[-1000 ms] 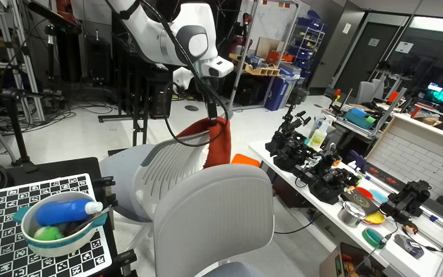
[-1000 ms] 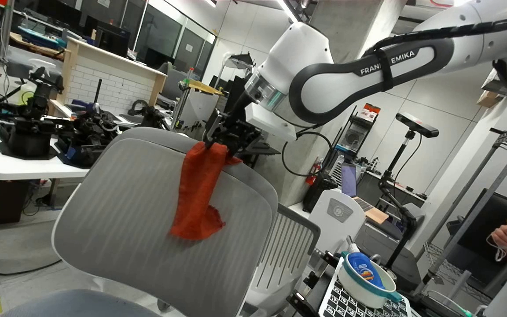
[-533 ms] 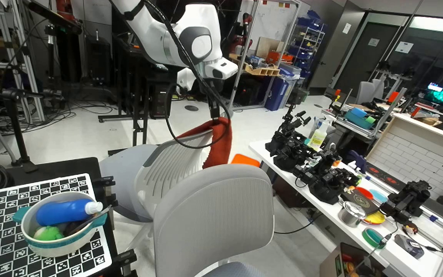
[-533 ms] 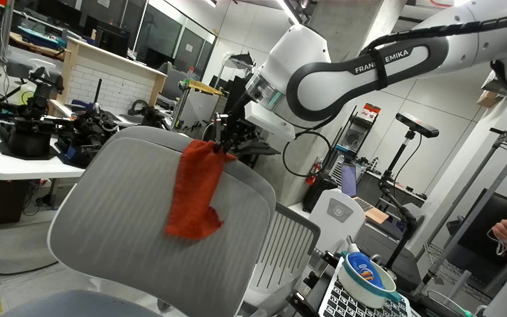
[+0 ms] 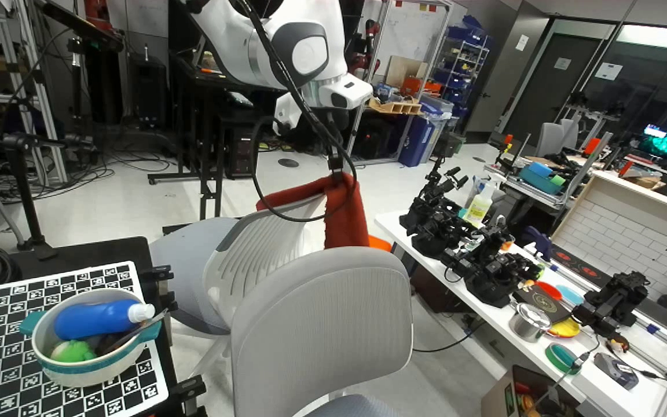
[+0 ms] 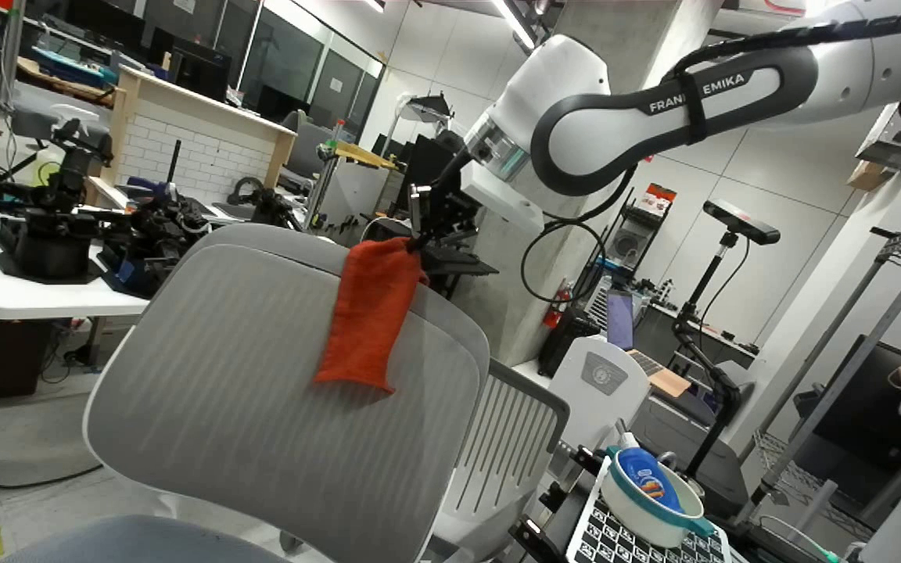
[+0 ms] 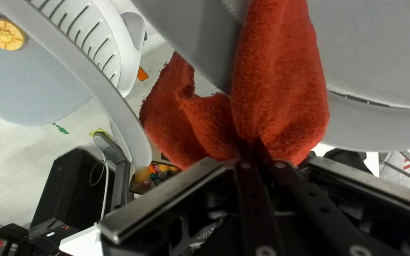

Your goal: Move the towel to the backrest of the chair on the left then return it to the chair on the right.

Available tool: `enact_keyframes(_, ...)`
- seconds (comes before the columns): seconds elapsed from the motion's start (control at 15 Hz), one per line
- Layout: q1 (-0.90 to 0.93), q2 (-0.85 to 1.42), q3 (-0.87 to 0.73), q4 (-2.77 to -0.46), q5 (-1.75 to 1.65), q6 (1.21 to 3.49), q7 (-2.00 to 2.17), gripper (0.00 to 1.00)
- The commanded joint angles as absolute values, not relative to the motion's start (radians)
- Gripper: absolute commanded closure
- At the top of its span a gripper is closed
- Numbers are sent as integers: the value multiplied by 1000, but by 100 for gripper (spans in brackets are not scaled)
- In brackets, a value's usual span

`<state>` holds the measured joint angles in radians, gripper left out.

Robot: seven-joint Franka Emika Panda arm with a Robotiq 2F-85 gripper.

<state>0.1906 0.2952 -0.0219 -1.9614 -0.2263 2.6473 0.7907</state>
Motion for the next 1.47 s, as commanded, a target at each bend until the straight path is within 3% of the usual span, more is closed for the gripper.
enact_keyframes(0.0, 158, 108, -44, -2099, -212, 2678, 745, 99)
enact_keyframes(0.6, -18, -174, -34, -2184, -182, 2686, 639, 99)
enact_keyframes(1.4, -17, 62, 15, -2074, -276, 2721, 736, 99)
